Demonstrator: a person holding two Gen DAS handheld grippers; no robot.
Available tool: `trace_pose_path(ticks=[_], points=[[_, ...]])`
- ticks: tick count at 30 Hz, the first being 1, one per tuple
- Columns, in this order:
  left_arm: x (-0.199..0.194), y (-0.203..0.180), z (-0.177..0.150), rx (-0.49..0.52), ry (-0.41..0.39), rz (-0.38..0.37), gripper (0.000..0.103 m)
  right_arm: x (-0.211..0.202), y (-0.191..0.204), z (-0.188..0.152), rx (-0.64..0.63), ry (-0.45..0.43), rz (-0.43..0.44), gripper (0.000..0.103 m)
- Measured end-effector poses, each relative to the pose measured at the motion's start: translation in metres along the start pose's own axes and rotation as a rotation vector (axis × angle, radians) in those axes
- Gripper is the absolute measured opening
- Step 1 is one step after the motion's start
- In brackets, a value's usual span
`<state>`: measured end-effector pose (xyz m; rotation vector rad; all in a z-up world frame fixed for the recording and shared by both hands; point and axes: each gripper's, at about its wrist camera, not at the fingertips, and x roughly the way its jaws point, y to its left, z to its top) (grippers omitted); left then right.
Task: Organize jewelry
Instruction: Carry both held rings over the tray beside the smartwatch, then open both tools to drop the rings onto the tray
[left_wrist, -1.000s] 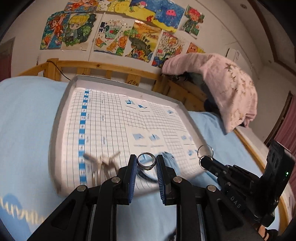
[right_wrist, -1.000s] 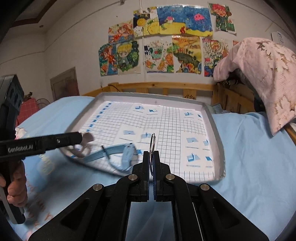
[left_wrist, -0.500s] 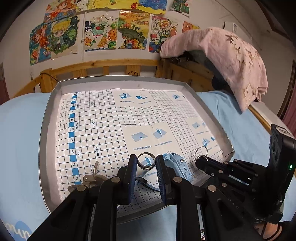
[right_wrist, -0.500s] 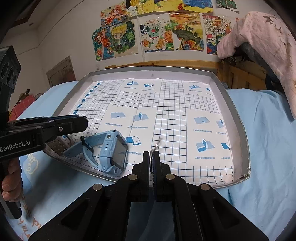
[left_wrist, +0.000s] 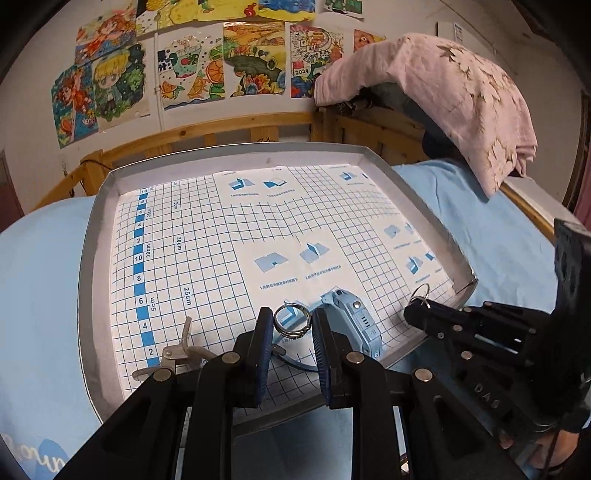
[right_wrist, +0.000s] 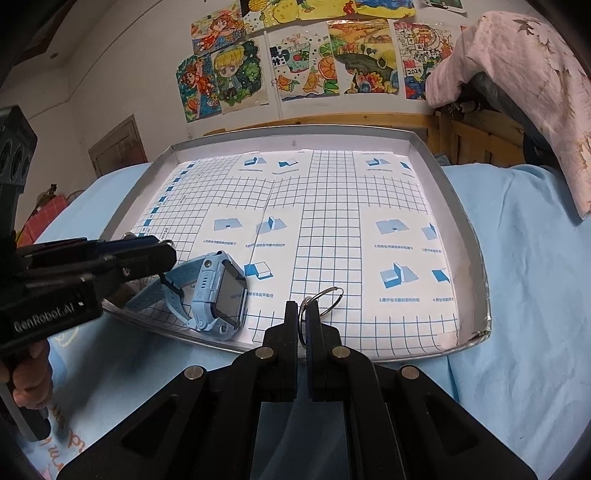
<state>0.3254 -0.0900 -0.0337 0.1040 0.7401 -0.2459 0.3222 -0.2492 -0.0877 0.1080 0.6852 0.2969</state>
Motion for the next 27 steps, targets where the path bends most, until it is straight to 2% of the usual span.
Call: trace_pose_path(ticks=[9, 12, 14, 16, 21, 22, 23, 25, 27], points=[[0.002, -0.002, 0.002, -0.008, 0.032, 0.004, 0.021, -0.007, -0.004, -0.003, 0.017, 0.019, 0.012, 0.007], [0.002, -0.004, 0.002, -0.009, 0.04, -0.002, 0.024, -0.01, -0.004, -0.004, 0.018, 0.023, 0.014, 0.021], [0.001, -0.005, 0.002, -0.014, 0.041, -0.011, 0.036, -0.015, -0.004, -0.005, 0.016, 0.021, 0.013, 0.033], [-0.002, -0.006, 0.002, -0.027, 0.032, -0.014, 0.047, -0.019, -0.003, -0.006, 0.009, 0.017, 0.004, 0.034], [-0.01, -0.002, -0.002, -0.067, 0.02, -0.024, 0.048, -0.035, -0.011, -0.011, 0.031, -0.021, -0.023, 0.035], [-0.015, -0.002, -0.003, -0.069, 0.005, -0.022, 0.051, -0.04, -0.014, -0.012, 0.042, -0.041, -0.032, 0.038], [-0.019, -0.001, -0.004, -0.071, -0.01, -0.023, 0.059, -0.045, -0.016, -0.013, 0.048, -0.06, -0.036, 0.044], [-0.033, 0.0, -0.007, -0.087, -0.056, -0.026, 0.07, -0.058, -0.018, -0.014, 0.059, -0.111, -0.043, 0.051], [-0.046, 0.002, -0.01, -0.107, -0.099, -0.035, 0.077, -0.074, -0.018, -0.016, 0.057, -0.173, -0.051, 0.055]])
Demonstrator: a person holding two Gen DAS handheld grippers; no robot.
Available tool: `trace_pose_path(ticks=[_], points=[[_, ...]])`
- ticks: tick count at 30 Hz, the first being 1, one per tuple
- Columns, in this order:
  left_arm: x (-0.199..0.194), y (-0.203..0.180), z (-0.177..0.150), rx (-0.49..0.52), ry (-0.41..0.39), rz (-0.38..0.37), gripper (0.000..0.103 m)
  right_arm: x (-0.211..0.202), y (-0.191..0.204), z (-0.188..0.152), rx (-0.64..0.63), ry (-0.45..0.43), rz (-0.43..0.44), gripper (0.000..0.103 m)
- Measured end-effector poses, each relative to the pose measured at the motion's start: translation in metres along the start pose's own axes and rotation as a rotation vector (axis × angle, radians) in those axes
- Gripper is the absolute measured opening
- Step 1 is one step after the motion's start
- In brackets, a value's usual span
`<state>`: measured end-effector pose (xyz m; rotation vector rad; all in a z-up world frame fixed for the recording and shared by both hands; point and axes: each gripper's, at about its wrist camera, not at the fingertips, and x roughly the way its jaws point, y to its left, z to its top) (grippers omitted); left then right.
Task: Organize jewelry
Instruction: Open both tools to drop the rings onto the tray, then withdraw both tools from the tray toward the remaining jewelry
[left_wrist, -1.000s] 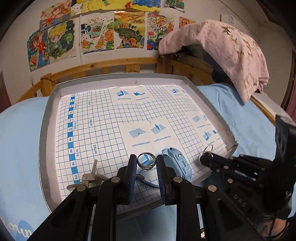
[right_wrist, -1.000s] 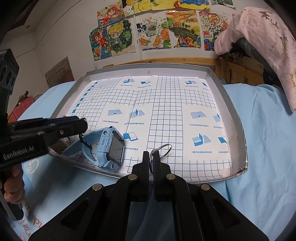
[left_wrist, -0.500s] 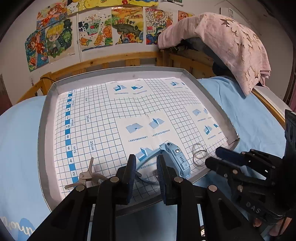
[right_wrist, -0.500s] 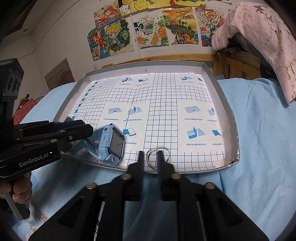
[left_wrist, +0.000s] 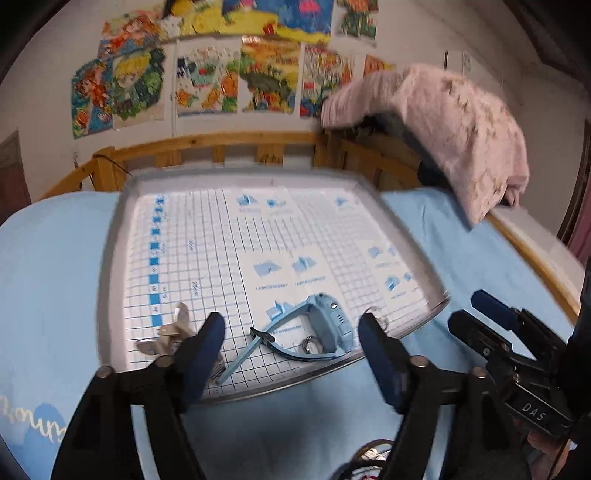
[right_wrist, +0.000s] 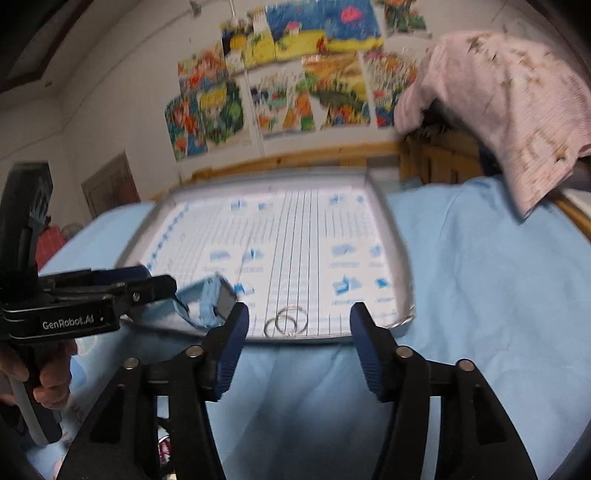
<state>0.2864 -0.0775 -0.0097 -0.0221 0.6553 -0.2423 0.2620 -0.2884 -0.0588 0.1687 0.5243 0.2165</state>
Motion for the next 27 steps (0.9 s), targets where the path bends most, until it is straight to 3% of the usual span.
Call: trace_pose_path(ticks=[3, 5, 6, 8, 11, 17, 27], points=[[-0.025, 0.003, -0.005, -0.043, -0.072, -0.019, 0.085, -0.025, 0.002, 0.001, -0.005, -0.08, -0.009, 0.063], [-0.042, 0.005, -0.011, -0.068, -0.121, -0.021, 0.1, -0.041, 0.004, 0.002, -0.005, -0.127, -0.01, 0.074], [-0.051, 0.007, -0.014, -0.081, -0.151, -0.017, 0.102, -0.052, 0.006, 0.002, -0.007, -0.157, -0.011, 0.078], [-0.072, 0.009, -0.022, -0.107, -0.221, -0.013, 0.103, -0.069, 0.009, 0.002, -0.009, -0.199, -0.01, 0.088], [-0.1, 0.011, -0.037, -0.129, -0.282, -0.008, 0.103, -0.097, 0.015, -0.002, -0.02, -0.245, -0.002, 0.095], [-0.148, 0.007, -0.064, -0.095, -0.354, 0.028, 0.103, -0.145, 0.031, -0.017, -0.044, -0.305, 0.014, 0.099], [-0.196, -0.005, -0.109, -0.046, -0.376, 0.061, 0.103, -0.198, 0.043, -0.06, -0.036, -0.334, 0.014, 0.099]])
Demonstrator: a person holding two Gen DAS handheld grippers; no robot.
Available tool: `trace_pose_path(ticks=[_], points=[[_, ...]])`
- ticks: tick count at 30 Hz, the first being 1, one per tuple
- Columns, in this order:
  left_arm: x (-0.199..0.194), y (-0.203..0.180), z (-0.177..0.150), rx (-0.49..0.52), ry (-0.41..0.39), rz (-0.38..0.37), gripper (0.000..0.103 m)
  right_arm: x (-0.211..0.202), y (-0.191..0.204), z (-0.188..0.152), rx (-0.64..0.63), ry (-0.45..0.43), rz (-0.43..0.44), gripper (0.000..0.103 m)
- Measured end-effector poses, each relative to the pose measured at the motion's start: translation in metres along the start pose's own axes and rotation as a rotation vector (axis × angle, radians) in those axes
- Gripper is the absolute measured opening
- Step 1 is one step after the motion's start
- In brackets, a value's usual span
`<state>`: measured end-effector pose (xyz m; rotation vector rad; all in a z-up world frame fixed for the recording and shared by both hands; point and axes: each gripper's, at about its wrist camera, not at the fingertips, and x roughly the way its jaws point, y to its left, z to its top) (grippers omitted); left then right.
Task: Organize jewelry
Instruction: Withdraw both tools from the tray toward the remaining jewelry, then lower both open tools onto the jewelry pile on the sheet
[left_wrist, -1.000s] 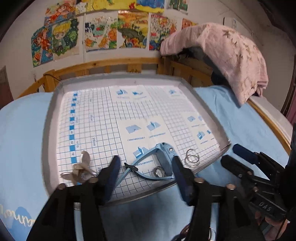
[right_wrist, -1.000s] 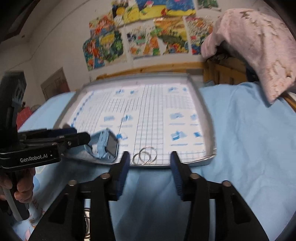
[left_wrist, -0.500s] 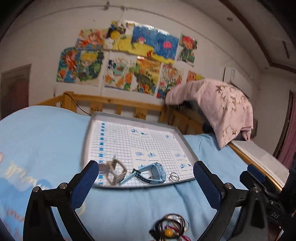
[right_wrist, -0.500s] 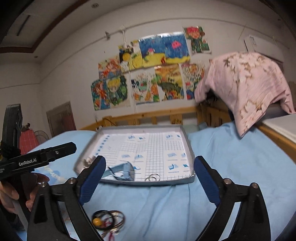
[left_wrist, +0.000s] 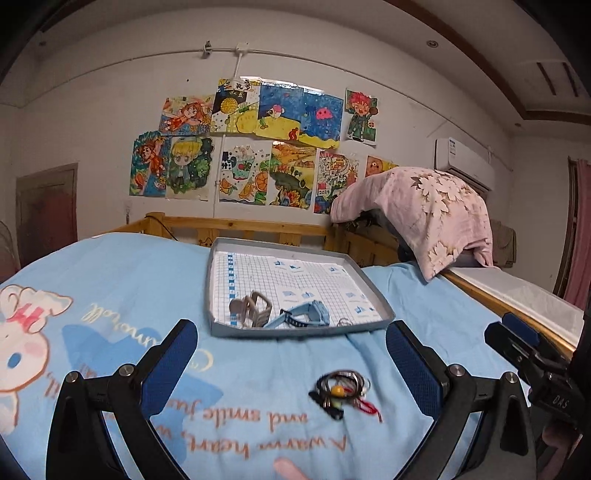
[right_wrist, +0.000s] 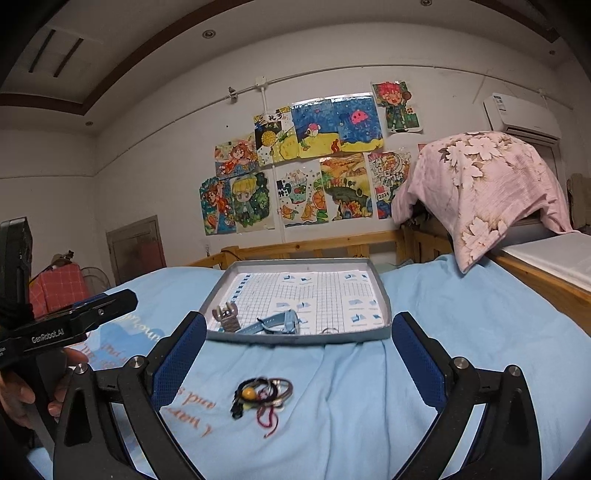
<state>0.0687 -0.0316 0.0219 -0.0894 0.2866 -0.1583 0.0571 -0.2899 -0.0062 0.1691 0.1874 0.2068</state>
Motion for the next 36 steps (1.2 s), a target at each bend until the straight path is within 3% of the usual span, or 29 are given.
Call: trace_pose_path(ticks=[16, 30, 36], points=[[-0.015, 0.011, -0.023, -0.025, 0.049, 0.001, 0.103, -0.024, 0.016, -0.018, -0.059, 0.044, 0.002, 0.099], [0.008, 0.017, -0.009, 0.006, 0.04, 0.027, 0.103, 0.005, 0.018, -0.004, -0.081, 0.048, 0.005, 0.099], [0.037, 0.025, -0.002, 0.023, 0.079, 0.046, 0.103, 0.031, 0.014, 0.009, -0.086, 0.044, -0.008, 0.099]])
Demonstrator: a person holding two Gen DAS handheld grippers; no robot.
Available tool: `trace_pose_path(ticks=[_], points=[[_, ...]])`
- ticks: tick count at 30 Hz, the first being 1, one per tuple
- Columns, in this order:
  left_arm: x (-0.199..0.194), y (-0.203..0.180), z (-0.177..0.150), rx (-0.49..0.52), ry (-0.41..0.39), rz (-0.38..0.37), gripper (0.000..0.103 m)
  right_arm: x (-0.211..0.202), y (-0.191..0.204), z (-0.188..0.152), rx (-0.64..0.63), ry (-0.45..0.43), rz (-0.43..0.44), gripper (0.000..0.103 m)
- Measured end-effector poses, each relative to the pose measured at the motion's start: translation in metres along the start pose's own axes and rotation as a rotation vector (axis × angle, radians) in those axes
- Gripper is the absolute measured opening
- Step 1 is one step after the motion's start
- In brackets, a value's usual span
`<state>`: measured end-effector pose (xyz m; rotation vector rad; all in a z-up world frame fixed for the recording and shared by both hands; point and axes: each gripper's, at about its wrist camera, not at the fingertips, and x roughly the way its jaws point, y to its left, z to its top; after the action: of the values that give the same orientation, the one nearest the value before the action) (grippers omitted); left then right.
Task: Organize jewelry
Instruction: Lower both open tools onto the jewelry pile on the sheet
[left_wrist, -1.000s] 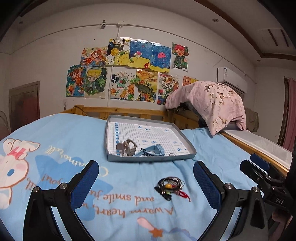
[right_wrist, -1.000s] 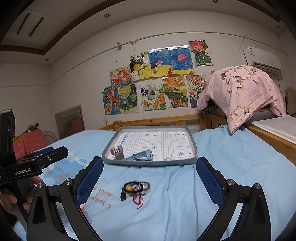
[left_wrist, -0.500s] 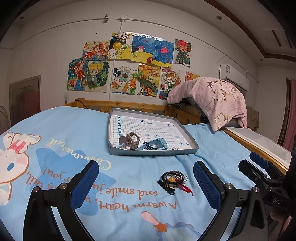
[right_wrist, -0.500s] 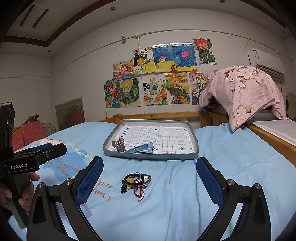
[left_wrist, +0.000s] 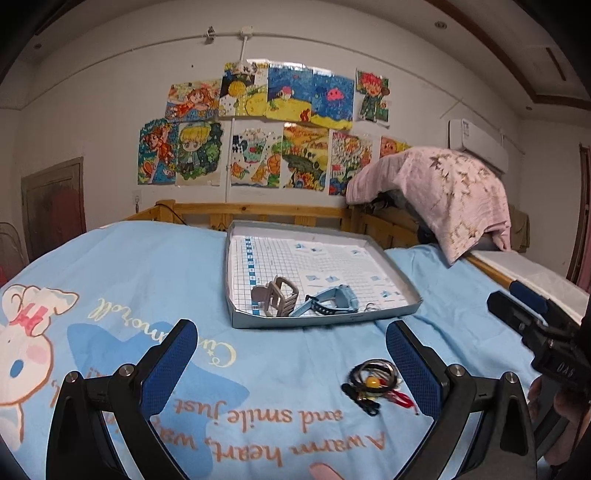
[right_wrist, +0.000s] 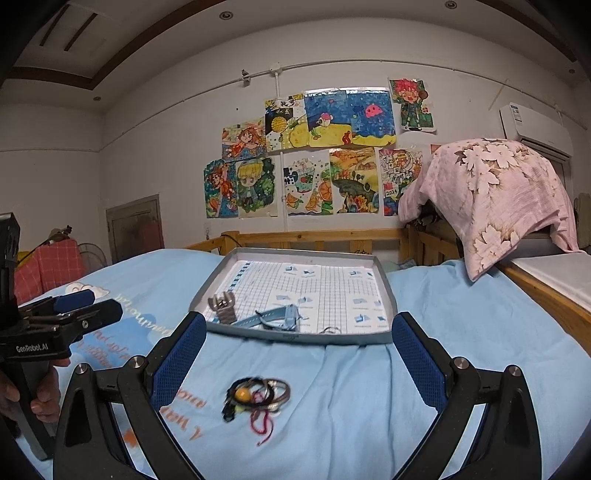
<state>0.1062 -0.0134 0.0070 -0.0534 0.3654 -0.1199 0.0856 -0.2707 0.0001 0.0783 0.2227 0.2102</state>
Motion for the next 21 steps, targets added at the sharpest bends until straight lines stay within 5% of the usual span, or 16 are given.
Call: trace_pose_path(ticks=[12, 15, 21], points=[[0.052, -0.002, -0.021, 0.017, 0.152, -0.104, 0.103, 0.048, -0.012, -0.024, 0.036, 0.115, 0.04, 0.097], [0.06, -0.004, -0.028, 0.015, 0.192, -0.141, 0.102, 0.056, -0.015, -0.032, 0.048, 0.147, 0.056, 0.089], [0.089, -0.007, -0.032, 0.002, 0.3, -0.238, 0.086, 0.072, -0.022, -0.045, 0.071, 0.224, 0.088, 0.068]])
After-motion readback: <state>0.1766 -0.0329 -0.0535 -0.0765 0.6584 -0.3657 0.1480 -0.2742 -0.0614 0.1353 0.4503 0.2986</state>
